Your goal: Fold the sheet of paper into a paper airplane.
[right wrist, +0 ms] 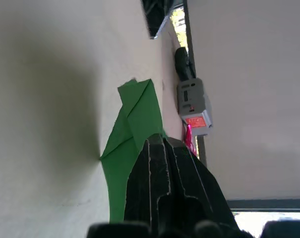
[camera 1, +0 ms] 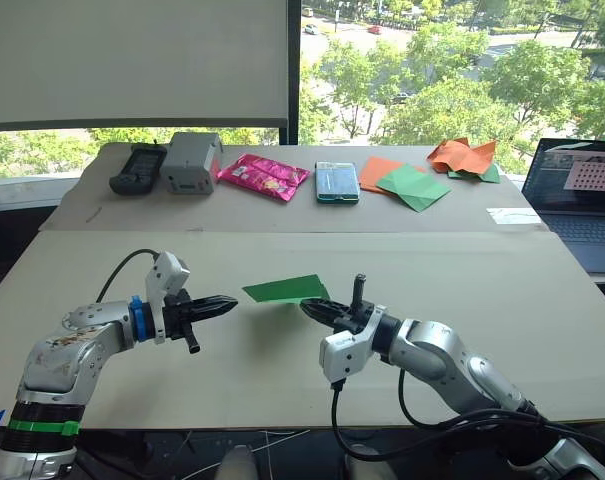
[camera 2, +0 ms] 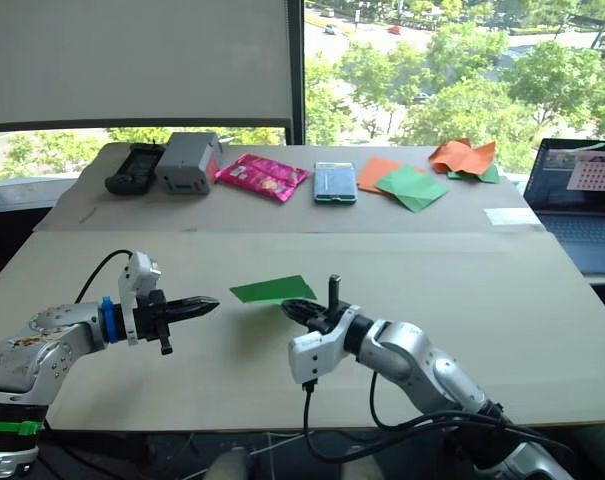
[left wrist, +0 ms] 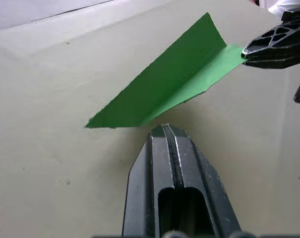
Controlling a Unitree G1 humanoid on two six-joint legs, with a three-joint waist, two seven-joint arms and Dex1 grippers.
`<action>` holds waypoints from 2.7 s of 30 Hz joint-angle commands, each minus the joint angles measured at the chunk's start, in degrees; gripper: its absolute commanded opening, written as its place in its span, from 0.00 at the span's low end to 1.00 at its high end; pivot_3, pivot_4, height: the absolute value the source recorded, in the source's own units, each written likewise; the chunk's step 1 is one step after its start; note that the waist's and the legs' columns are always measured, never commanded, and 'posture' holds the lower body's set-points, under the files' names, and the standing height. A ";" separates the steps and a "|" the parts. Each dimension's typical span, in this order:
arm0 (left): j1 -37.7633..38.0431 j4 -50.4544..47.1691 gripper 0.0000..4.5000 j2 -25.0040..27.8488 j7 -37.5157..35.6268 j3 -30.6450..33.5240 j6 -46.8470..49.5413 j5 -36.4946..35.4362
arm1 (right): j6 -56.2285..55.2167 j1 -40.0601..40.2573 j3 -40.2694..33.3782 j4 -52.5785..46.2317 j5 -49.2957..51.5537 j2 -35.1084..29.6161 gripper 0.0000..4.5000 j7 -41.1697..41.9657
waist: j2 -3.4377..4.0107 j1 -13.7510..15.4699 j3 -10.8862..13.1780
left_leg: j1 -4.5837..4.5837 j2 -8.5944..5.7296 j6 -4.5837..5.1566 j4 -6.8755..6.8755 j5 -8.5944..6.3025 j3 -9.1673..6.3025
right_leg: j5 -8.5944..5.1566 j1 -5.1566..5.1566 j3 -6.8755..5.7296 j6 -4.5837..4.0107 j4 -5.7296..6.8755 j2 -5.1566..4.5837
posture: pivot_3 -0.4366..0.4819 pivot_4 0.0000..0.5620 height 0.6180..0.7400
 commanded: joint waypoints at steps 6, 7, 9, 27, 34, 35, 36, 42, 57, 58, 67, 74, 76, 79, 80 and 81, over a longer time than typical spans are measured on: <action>-3.57 -2.10 0.00 -1.17 0.41 -1.83 2.08 -1.32 | -2.82 3.28 0.62 4.18 6.50 -0.08 0.01 9.62 | -0.17 0.32 0.06 | 0.06 0.00 0.00 0.04 -0.01 0.00 | 0.00 0.28 0.02 0.00 0.01 0.02 | 0.48 0.27 0.84; -3.95 -2.11 0.00 -1.56 0.67 -2.15 2.25 -1.20 | -2.76 3.10 0.02 4.29 7.00 0.05 0.01 10.26 | -0.18 0.30 0.06 | 0.06 0.00 0.00 0.06 -0.01 0.00 | 0.00 0.30 0.02 0.00 0.01 0.03 | 0.48 0.27 0.84; -4.60 -1.91 0.00 -2.21 0.93 -2.81 2.33 -0.89 | -2.19 3.07 -1.07 4.08 8.89 0.42 0.07 11.80 | -0.18 0.24 0.06 | 0.05 0.00 0.00 0.09 -0.01 0.00 | 0.00 0.30 0.03 0.00 0.01 0.02 | 0.48 0.27 0.84; -21.00 19.67 0.00 -11.71 -2.97 -15.54 -8.51 10.40 | 46.20 5.14 -18.86 -19.82 49.05 7.71 0.50 27.32 | -0.13 0.94 0.05 | -0.05 -0.02 0.02 0.28 0.00 -0.14 | 0.10 0.48 0.08 0.08 0.08 0.18 | 0.48 0.27 0.84; -17.26 18.73 0.00 -10.72 -5.91 -18.29 -11.84 13.70 | 56.85 3.77 -22.69 -19.79 52.38 9.33 0.50 22.47 | -0.05 0.89 0.02 | -0.09 -0.02 0.02 0.25 0.00 -0.14 | 0.10 0.35 0.10 0.08 0.12 0.19 | 0.48 0.27 0.84; -16.61 18.16 0.00 -10.57 -5.93 -18.10 -11.79 13.72 | 57.76 3.74 -23.09 -19.75 52.88 9.42 0.50 22.13 | -0.04 0.88 0.02 | -0.09 -0.02 0.02 0.25 0.00 -0.14 | 0.10 0.35 0.10 0.08 0.12 0.18 | 0.48 0.27 0.84; -15.96 17.55 0.00 -10.39 -5.92 -17.93 -11.64 13.70 | 58.49 3.68 -23.40 -19.66 53.19 9.49 0.50 21.73 | -0.03 0.89 0.01 | -0.11 -0.02 0.02 0.25 0.00 -0.14 | 0.10 0.35 0.10 0.08 0.12 0.18 | 0.48 0.27 0.84; -11.70 14.34 0.00 -9.53 -4.84 -17.46 -10.86 14.04 | 64.30 2.49 -24.00 -17.90 55.39 10.30 0.50 19.29 | 0.06 0.89 -0.02 | -0.11 -0.02 0.02 0.26 0.00 -0.14 | 0.10 0.34 0.10 0.08 0.12 0.17 | 0.48 0.27 0.84; -7.40 7.29 0.00 -9.13 -2.06 -15.69 -7.42 12.74 | 88.29 1.21 -28.62 -13.90 66.06 17.04 0.50 12.88 | 0.09 0.80 -0.03 | -0.18 -0.02 0.03 0.26 0.00 -0.14 | 0.12 0.33 0.11 0.06 0.15 0.17 | 0.48 0.27 0.84; -7.04 6.86 0.00 -9.05 -2.02 -15.59 -7.24 12.70 | 88.92 1.25 -28.83 -13.86 66.46 17.26 0.50 12.65 | 0.10 0.75 -0.03 | -0.18 -0.02 0.04 0.26 -0.01 -0.15 | 0.12 0.33 0.11 0.07 0.16 0.18 | 0.48 0.27 0.84; -5.04 4.28 0.00 -8.30 -0.93 -14.50 -5.77 12.15 | 90.61 0.35 -30.54 -12.35 69.42 20.05 0.50 10.30 | 0.11 0.25 -0.03 | -0.17 -0.02 0.04 0.25 -0.01 -0.17 | 0.12 0.30 0.11 0.07 0.16 0.19 | 0.48 0.27 0.84; -3.65 4.27 0.00 -7.97 -0.07 -14.32 -6.09 12.38 | 92.09 0.22 -31.71 -10.47 71.01 23.00 0.50 8.45 | 0.14 0.27 -0.04 | -0.18 -0.02 0.05 0.25 -0.02 -0.17 | 0.12 0.30 0.11 0.07 0.16 0.18 | 0.48 0.27 0.84; -3.48 4.06 0.00 -8.02 0.13 -14.33 -6.02 12.33 | 92.39 0.00 -31.87 -9.65 70.99 23.92 0.50 7.73 | 0.14 0.25 -0.04 | -0.18 -0.02 0.05 0.23 -0.02 -0.18 | 0.12 0.30 0.11 0.07 0.16 0.19 | 0.48 0.27 0.84; -3.49 4.14 0.00 -8.09 0.35 -14.49 -6.05 12.37 | 92.77 -0.33 -32.38 -8.70 71.65 25.34 0.50 6.74 | 0.16 0.25 -0.03 | -0.18 -0.02 0.05 0.23 -0.02 -0.18 | 0.12 0.30 0.11 0.07 0.16 0.19 | 0.48 0.27 0.84; -3.41 4.08 0.00 -8.11 0.41 -14.59 -6.08 12.38 | 92.44 -0.58 -32.72 -8.35 71.85 26.08 0.50 6.28 | 0.16 0.25 -0.03 | -0.18 -0.02 0.05 0.23 -0.02 -0.18 | 0.12 0.30 0.11 0.07 0.16 0.19 | 0.48 0.27 0.84; -3.33 4.02 0.00 -8.12 0.46 -14.65 -6.10 12.38 | 92.17 -0.75 -32.92 -8.14 71.99 26.55 0.50 5.95 | 0.16 0.24 -0.03 | -0.19 -0.02 0.05 0.23 -0.02 -0.18 | 0.12 0.30 0.11 0.07 0.16 0.18 | 0.48 0.27 0.84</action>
